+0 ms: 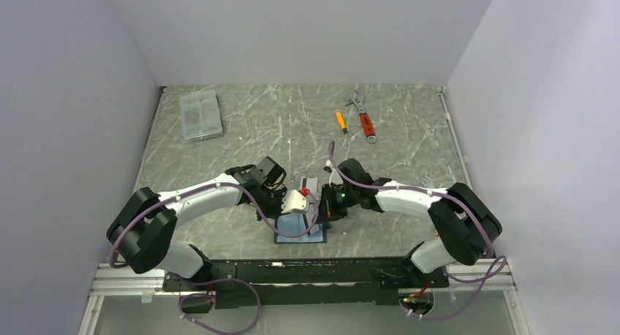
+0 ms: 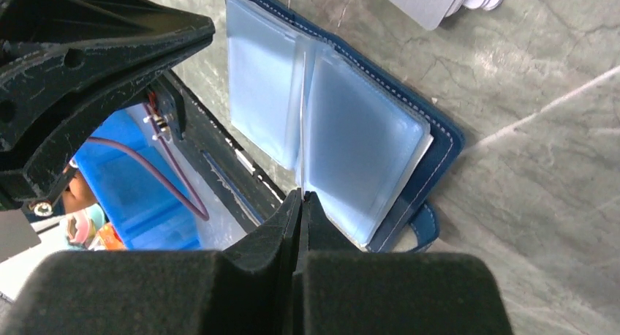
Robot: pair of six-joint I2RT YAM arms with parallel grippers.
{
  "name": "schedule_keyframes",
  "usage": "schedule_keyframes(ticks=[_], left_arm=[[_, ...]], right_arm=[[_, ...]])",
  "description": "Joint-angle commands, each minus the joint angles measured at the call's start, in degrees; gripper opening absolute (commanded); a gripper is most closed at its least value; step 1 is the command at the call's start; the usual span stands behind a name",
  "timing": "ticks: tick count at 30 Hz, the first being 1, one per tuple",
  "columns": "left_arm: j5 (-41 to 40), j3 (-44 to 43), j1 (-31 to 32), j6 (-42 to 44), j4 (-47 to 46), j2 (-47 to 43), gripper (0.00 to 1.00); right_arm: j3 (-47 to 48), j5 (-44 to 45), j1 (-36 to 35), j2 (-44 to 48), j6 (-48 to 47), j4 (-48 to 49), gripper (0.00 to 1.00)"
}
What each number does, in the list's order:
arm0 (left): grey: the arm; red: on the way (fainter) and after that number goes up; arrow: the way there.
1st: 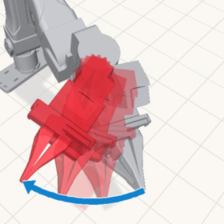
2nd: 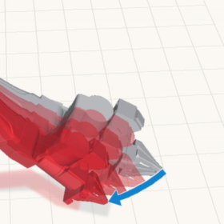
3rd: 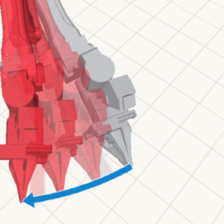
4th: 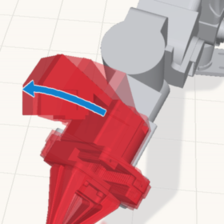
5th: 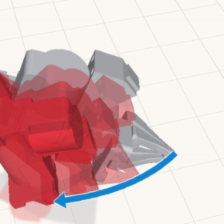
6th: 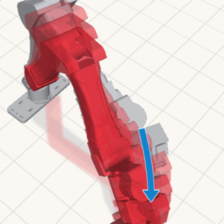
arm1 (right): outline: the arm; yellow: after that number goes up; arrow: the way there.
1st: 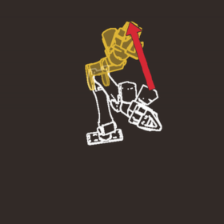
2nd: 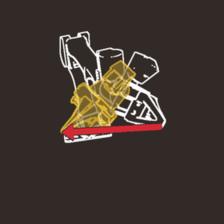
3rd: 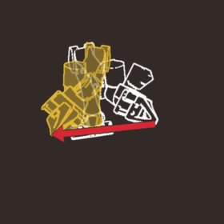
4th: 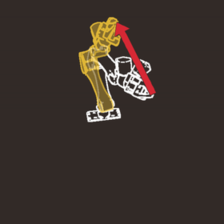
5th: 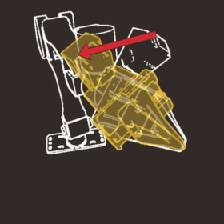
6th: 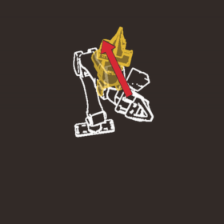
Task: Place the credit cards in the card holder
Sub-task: Insert the credit card into the card holder.
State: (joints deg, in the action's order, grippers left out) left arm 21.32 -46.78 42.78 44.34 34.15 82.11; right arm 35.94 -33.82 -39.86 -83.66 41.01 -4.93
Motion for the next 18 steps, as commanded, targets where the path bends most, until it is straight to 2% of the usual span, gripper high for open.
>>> schedule_keyframes(ticks=[1, 8, 18], left_arm=[[1.59, -1.33, 0.13, 1.25, 0.00, 1.09, 0.12], [-1.25, 1.28, 2.25, 2.97, -2.00, 4.58, 0.12], [-4.32, 3.60, 6.67, 1.83, -3.70, 4.60, 0.11]], right_arm=[[2.11, -1.48, -0.05, -2.72, 1.52, 6.58, 0.00], [2.13, -3.38, -0.05, -8.09, 2.39, 8.68, 0.00], [0.27, -2.11, -0.16, -6.62, 1.93, 6.26, 0.00]])
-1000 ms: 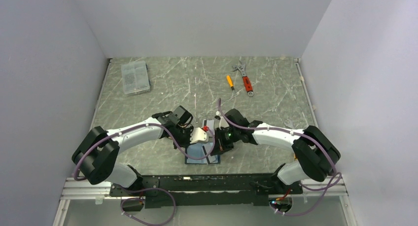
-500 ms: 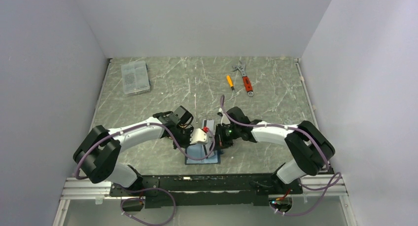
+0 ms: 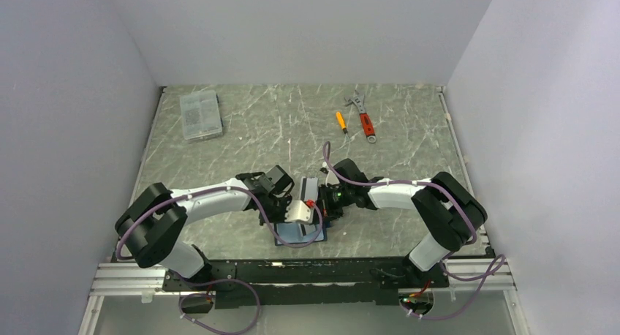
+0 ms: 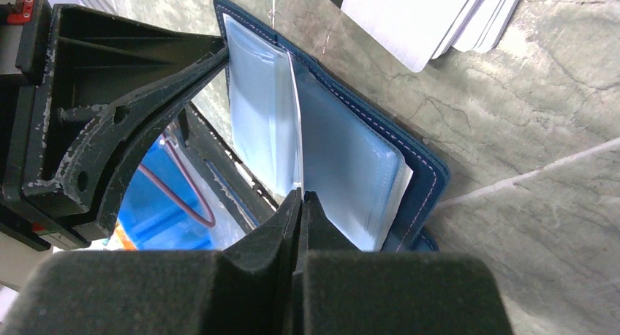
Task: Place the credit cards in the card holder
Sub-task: Insert the credit card into the card holder.
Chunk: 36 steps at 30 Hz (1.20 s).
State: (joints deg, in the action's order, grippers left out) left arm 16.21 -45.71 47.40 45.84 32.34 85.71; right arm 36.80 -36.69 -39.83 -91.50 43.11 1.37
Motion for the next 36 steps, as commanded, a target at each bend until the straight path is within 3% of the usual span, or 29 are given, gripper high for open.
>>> schedule_keyframes(ticks=[1, 7, 10, 24, 33, 36], left_arm=[[0.70, 2.74, 2.34, 0.19, -1.90, 0.73, 0.11], [-0.03, 3.95, 2.70, -0.44, -2.04, 0.15, 0.11], [-0.15, 4.54, 2.79, -0.70, -2.27, -0.28, 0.10], [-0.47, 5.37, 2.86, -1.02, -2.45, -1.27, 0.10], [-0.83, 5.37, 2.96, -1.50, -3.16, -0.81, 0.10], [-1.04, 5.31, 2.99, -1.42, -3.21, -0.64, 0.10]], right_arm=[[-0.97, 0.88, -0.23, 1.63, 0.05, 0.12, 0.00], [-2.11, 1.05, -0.87, 0.26, 0.88, 1.58, 0.00], [-1.96, 3.24, -1.12, 0.03, 0.57, 0.58, 0.11], [-4.39, 5.30, -0.23, 5.93, 2.63, 5.44, 0.26], [-7.00, 2.01, -0.16, 3.84, 5.46, 15.10, 0.01], [-7.84, 1.22, -0.31, 2.88, 6.24, 17.11, 0.00]])
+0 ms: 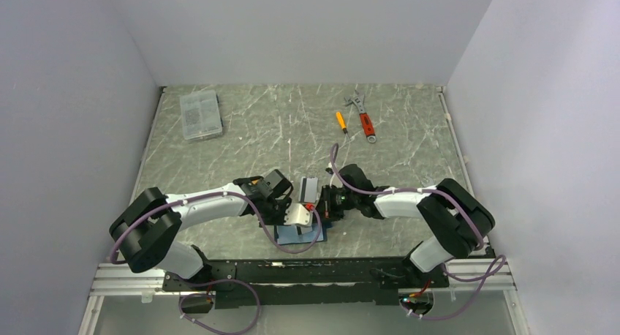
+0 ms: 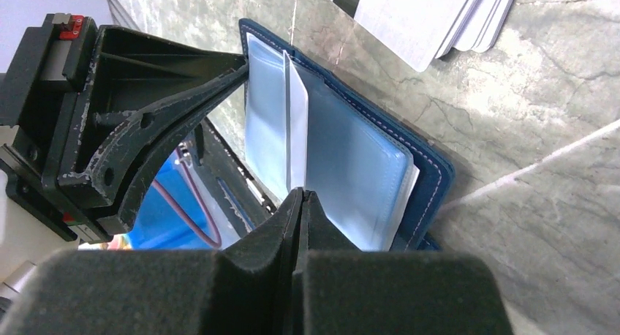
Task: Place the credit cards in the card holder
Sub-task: Insert the credit card into the card holder.
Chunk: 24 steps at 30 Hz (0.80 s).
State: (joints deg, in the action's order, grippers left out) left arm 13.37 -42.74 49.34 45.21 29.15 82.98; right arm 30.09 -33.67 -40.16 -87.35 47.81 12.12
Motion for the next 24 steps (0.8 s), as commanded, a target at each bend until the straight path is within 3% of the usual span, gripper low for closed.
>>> schedule_keyframes(ticks=[1, 24], left_arm=[[1.77, 2.31, 1.02, -0.82, -0.05, 2.10, 0.10], [0.48, 0.87, 1.11, -0.74, 0.53, 2.36, 0.09]], right_arm=[[-1.49, -1.83, -0.02, -1.32, 1.76, 6.87, 0.00], [-8.07, -0.05, -1.61, 3.16, 2.04, 6.97, 0.00]])
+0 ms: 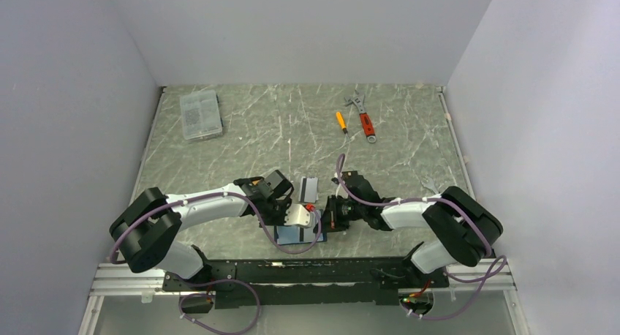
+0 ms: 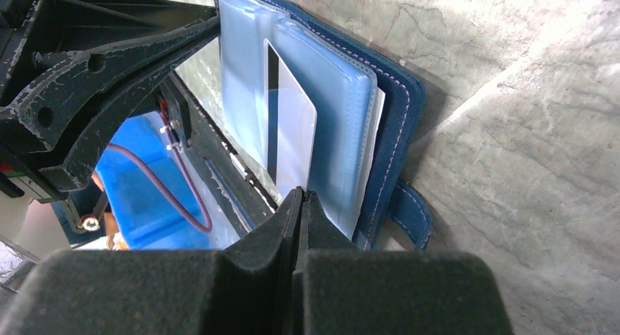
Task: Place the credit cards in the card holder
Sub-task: Insert the credit card into the card holder.
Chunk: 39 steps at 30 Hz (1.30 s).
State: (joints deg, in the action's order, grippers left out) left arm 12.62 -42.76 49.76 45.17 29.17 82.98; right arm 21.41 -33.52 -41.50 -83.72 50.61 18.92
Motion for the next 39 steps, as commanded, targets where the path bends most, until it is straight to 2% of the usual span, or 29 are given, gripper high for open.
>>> schedule_keyframes(ticks=[1, 15, 20, 39], left_arm=[[1.22, 0.89, 0.69, -0.77, 0.59, 2.37, 0.09], [1.45, 1.24, 0.69, -0.63, 0.82, 1.69, 0.08], [1.62, 0.97, 0.79, -0.78, 0.89, 1.89, 0.08], [0.79, 0.67, 1.04, -0.19, 1.01, 1.69, 0.08]], right_arm=[[0.90, -0.21, -0.21, -0.70, -0.81, -0.14, 0.00], [1.26, 4.62, 0.89, 2.88, -2.69, -7.32, 0.00], [2.70, 3.17, 0.63, 0.61, -2.13, -5.18, 0.00], [7.86, -2.25, 0.01, -5.83, -5.81, -7.23, 0.00]])
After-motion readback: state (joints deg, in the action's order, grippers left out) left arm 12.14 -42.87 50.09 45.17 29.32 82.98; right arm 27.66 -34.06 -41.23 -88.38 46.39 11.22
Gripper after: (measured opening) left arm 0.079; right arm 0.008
